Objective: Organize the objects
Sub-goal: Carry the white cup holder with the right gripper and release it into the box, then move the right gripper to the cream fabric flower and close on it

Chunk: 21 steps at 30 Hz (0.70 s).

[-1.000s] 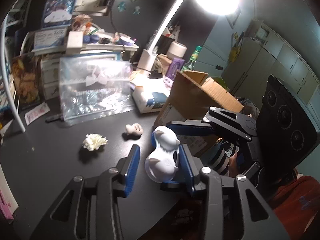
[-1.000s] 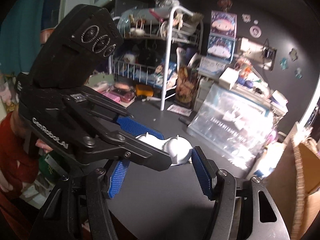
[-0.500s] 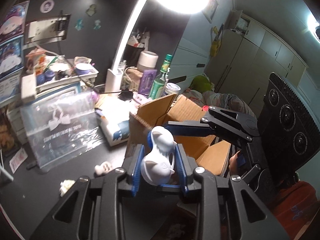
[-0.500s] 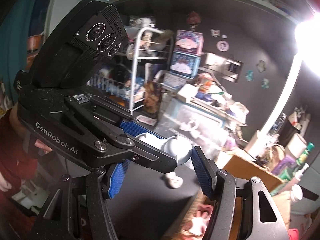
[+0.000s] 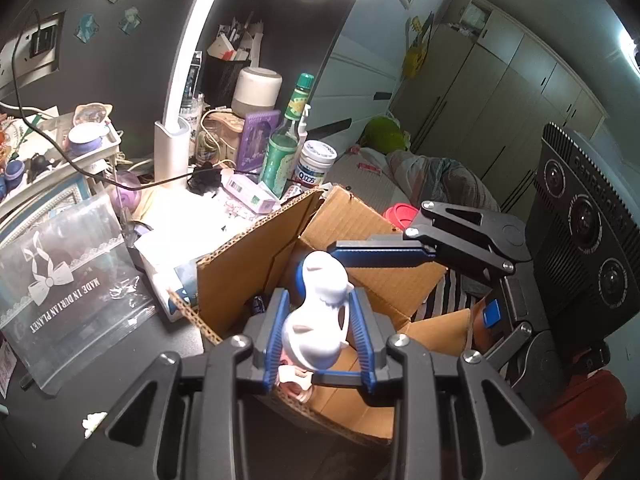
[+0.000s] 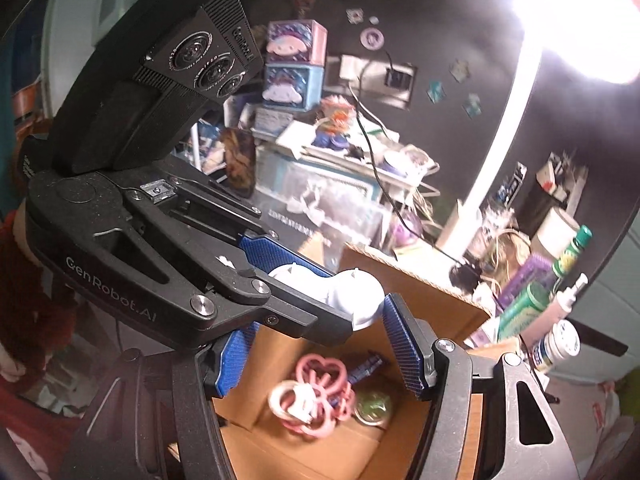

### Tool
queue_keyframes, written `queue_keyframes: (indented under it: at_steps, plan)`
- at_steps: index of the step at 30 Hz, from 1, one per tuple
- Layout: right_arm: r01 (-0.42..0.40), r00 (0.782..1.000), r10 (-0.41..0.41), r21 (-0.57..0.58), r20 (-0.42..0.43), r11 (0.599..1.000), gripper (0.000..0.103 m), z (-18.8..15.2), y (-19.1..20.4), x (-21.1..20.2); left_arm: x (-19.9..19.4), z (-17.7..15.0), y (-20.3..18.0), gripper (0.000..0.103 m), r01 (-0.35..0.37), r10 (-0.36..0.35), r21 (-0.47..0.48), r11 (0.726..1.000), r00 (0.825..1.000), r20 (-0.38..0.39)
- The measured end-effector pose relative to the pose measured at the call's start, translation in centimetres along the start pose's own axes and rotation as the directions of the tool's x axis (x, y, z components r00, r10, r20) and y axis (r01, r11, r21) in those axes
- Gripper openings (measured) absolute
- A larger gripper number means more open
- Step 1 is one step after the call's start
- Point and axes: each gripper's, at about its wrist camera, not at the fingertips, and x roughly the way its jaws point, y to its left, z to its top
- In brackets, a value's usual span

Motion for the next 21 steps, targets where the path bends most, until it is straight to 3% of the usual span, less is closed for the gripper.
queue_keyframes:
  at_steps: [1, 3, 4, 5, 7, 14, 19, 21]
  plan:
    - [-0.001, 1.000, 0.001, 0.003, -0.010, 1.000, 0.059, 0.0, -0.2, 0.1, 0.1, 0.1, -0.1, 0.029, -0.004, 0.004, 0.002, 1.000, 1.000, -0.004]
    - [-0.009, 0.999, 0.010, 0.015, -0.036, 1.000, 0.060, -0.1, -0.8, 0.5, 0.2, 0.2, -0.3, 0.042, -0.008, 0.008, 0.011, 1.000, 1.000, -0.003]
    - [-0.012, 0.999, 0.013, 0.018, -0.051, 1.000, 0.061, 0.0, -1.0, 0.6, 0.0, 0.3, -0.4, 0.058, -0.016, 0.016, 0.016, 1.000, 1.000, 0.006]
    - [-0.013, 0.998, 0.015, 0.022, -0.062, 1.000, 0.062, 0.0, -1.2, 0.7, -0.3, 0.3, -0.5, 0.067, -0.030, 0.030, 0.021, 0.999, 0.999, 0.018]
    - [-0.004, 0.997, 0.006, 0.030, -0.078, 1.000, 0.067, 0.1, -1.7, 0.9, -1.2, 0.4, -0.6, 0.068, -0.051, 0.050, 0.030, 0.998, 0.998, 0.035]
    - [0.007, 0.997, -0.003, 0.051, -0.071, 0.999, 0.068, 0.2, -2.4, 0.4, -5.1, -0.4, 0.2, 0.078, -0.129, 0.128, 0.004, 0.992, 0.985, 0.112]
    - [-0.023, 1.000, 0.023, 0.038, 0.008, 0.999, 0.068, 0.2, -0.1, -0.7, -8.8, -2.5, 1.4, 0.082, -0.231, 0.234, -0.043, 0.972, 0.952, 0.197]
    - [-0.071, 0.997, 0.070, 0.014, 0.042, 0.997, 0.068, 0.4, 2.0, -0.8, -10.6, -3.8, 2.1, 0.083, -0.263, 0.275, -0.082, 0.961, 0.933, 0.231]
